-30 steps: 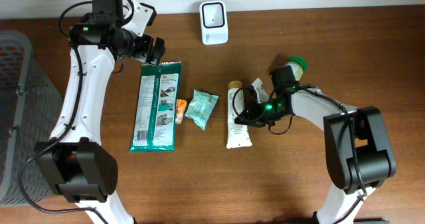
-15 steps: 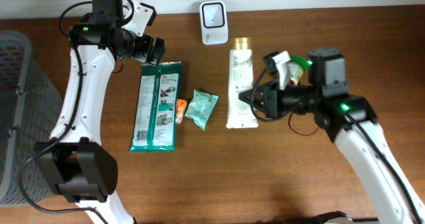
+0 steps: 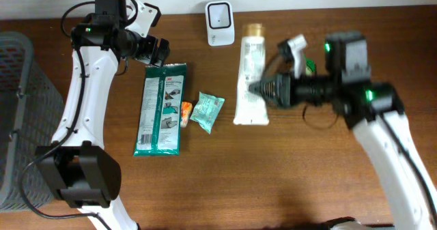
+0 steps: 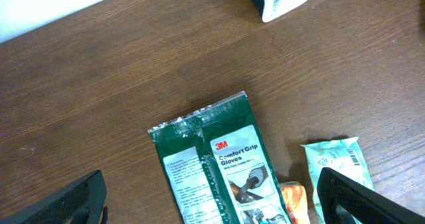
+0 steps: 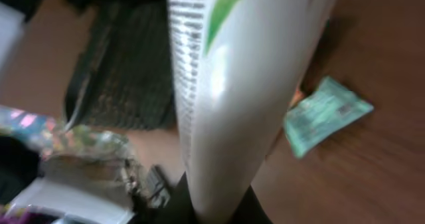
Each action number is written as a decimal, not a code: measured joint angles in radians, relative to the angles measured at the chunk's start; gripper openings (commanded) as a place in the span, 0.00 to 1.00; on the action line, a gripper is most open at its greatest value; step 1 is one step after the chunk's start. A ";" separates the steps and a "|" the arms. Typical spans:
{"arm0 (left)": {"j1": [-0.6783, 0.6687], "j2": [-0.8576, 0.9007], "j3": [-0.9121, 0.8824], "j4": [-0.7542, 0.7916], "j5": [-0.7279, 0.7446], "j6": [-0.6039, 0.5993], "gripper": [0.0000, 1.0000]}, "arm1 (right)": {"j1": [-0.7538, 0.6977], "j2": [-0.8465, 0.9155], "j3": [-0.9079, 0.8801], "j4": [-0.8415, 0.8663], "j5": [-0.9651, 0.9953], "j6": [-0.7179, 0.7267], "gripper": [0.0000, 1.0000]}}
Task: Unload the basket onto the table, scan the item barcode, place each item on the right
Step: 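Move the tube with the right gripper to the barcode scanner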
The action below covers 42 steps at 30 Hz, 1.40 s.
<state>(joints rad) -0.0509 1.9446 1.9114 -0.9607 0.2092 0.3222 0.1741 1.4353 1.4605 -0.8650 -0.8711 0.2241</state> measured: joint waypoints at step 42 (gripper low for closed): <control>0.000 0.000 0.000 0.000 -0.001 0.000 0.99 | 0.273 1.117 0.802 0.462 1.545 -0.957 0.04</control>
<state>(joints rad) -0.0509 1.9446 1.9118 -0.9611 0.2085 0.3222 0.4473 2.5526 2.2627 -0.4034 0.6743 -0.7326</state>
